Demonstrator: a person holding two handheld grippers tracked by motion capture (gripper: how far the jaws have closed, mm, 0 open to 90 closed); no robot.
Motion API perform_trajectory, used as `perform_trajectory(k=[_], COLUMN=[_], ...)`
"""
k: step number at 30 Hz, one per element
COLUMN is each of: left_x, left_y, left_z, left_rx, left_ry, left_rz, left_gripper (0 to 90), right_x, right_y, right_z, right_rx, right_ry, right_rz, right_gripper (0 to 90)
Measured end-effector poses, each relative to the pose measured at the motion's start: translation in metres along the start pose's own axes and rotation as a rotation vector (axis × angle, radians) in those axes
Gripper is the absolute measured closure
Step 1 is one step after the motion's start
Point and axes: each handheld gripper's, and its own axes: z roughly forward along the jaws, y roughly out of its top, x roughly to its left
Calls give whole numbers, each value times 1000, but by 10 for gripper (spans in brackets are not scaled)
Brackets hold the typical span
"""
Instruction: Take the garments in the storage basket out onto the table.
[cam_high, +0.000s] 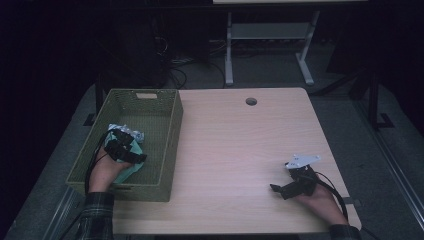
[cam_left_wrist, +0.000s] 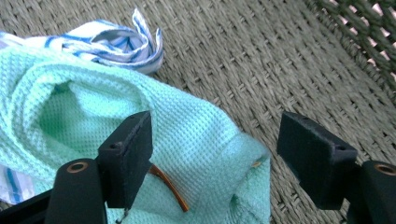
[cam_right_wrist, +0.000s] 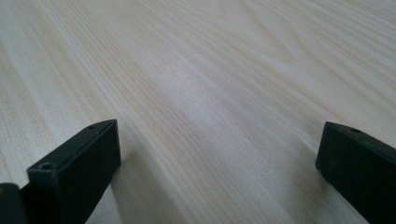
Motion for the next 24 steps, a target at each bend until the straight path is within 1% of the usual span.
perform_trajectory(k=[1,4,7,8,9,10,11,12,15,16,17,18,19,22,23,24], left_x=[0,0,0,1,1,2,2,3,4,4,4,4,3,3,3,3], left_y=[0,0,0,0,-1,-1,-1,-2,-2,-2,-2,-3,-3,-3,-3,-2], left_z=[0,3,5,5,5,5,6,6,7,8,8,9,10,10,10,10], left_rx=[0,37,45,47,51,58,71,73,89,91,103,113,131,141,145,152], left_ry=[0,-10,-16,-18,-19,-23,-23,-25,-29,-32,-34,-31,-25,-20,-16,-8], left_rz=[0,-5,-4,-9,-14,-29,-37,-48,-56,-59,-59,-63,-58,-56,-55,-56], left_gripper=[263,264,277,277,298,318,318,352,367,382,418,427,440,490,490,516], right_x=[0,0,0,0,0,0,0,0,0,0,0,0,0,0,0,0], right_y=[0,0,0,0,0,0,0,0,0,0,0,0,0,0,0,0], right_z=[0,0,0,0,0,0,0,0,0,0,0,0,0,0,0,0], right_rx=[0,0,0,0,0,0,0,0,0,0,0,0,0,0,0,0], right_ry=[0,0,0,0,0,0,0,0,0,0,0,0,0,0,0,0], right_rz=[0,0,0,0,0,0,0,0,0,0,0,0,0,0,0,0], right_gripper=[0,0,0,0,0,0,0,0,0,0,0,0,0,0,0,0])
